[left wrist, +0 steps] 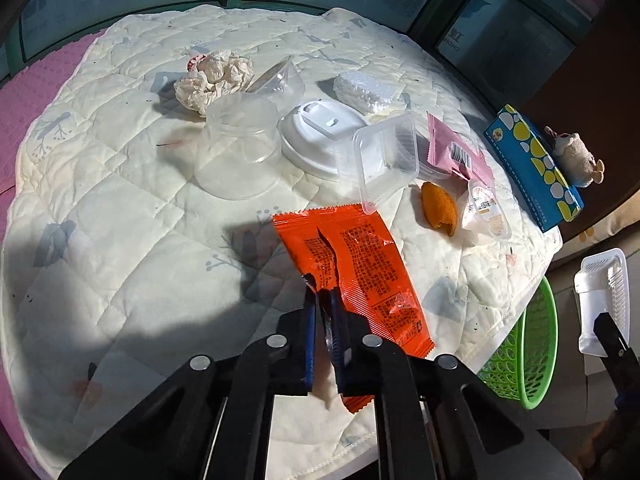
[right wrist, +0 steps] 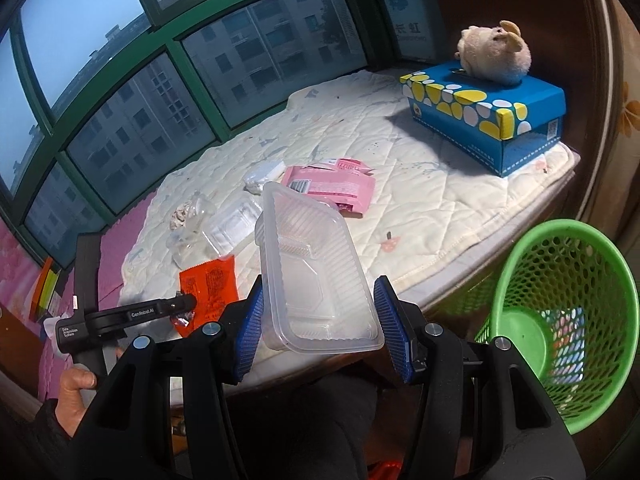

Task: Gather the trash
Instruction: 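Grasp the orange snack wrapper with the left tool while the right tool lifts the tray, then carry wrapper and tray over the green basket and open both tools to drop them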

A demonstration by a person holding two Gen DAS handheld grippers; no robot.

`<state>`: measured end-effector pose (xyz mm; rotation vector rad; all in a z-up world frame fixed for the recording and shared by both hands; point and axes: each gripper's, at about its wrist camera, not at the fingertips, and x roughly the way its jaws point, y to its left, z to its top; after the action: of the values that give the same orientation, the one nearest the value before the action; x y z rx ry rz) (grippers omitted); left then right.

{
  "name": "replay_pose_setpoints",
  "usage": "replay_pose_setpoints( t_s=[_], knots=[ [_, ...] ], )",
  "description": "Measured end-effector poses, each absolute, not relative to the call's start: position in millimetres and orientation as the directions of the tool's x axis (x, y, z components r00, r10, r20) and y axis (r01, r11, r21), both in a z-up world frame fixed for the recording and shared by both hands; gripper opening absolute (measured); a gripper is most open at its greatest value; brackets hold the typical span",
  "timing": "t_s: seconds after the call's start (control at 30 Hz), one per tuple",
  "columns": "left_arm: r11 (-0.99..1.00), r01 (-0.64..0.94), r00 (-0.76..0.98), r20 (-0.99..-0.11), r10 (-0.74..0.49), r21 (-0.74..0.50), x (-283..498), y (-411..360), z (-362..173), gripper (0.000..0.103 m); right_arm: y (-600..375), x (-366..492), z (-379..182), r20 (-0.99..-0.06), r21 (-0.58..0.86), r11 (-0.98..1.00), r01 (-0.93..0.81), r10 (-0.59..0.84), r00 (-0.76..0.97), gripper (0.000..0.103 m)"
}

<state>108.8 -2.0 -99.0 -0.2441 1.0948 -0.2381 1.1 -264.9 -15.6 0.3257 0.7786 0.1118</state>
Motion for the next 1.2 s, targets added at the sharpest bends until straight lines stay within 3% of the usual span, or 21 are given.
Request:
replay_pose_setpoints(
  t_s=[0.3, 0.53, 0.93, 1.2],
  knots=[
    [0.941, 0.135, 0.493, -0.802, -0.336, -0.312, 83, 0, -63, 0.001, -278, -20, -16, -0.669, 0.326, 0.944, 0.061, 0.184, 0.720, 0.054],
    [0.903, 0.268, 0.499, -0.753, -0.429, -0.337, 68, -33, -29, 0.001, -300, -43, -8, -0.655, 0.321, 0.941, 0.107, 0.139, 0.743, 0.054],
    [0.706, 0.613, 0.256, -0.756, -0.602, -0.355, 65, -214, -25, 0.001, -380, -97, 0, -0.647, 0.274, 0.912, 0.307, -0.061, 0.760, 0.054],
    [0.607, 0.703, 0.088, -0.801, -0.592, -0.371, 60, -319, -66, 0.001, -432, -128, -15, -0.672, 0.247, 0.863, 0.440, -0.175, 0.720, 0.054]
  ],
)
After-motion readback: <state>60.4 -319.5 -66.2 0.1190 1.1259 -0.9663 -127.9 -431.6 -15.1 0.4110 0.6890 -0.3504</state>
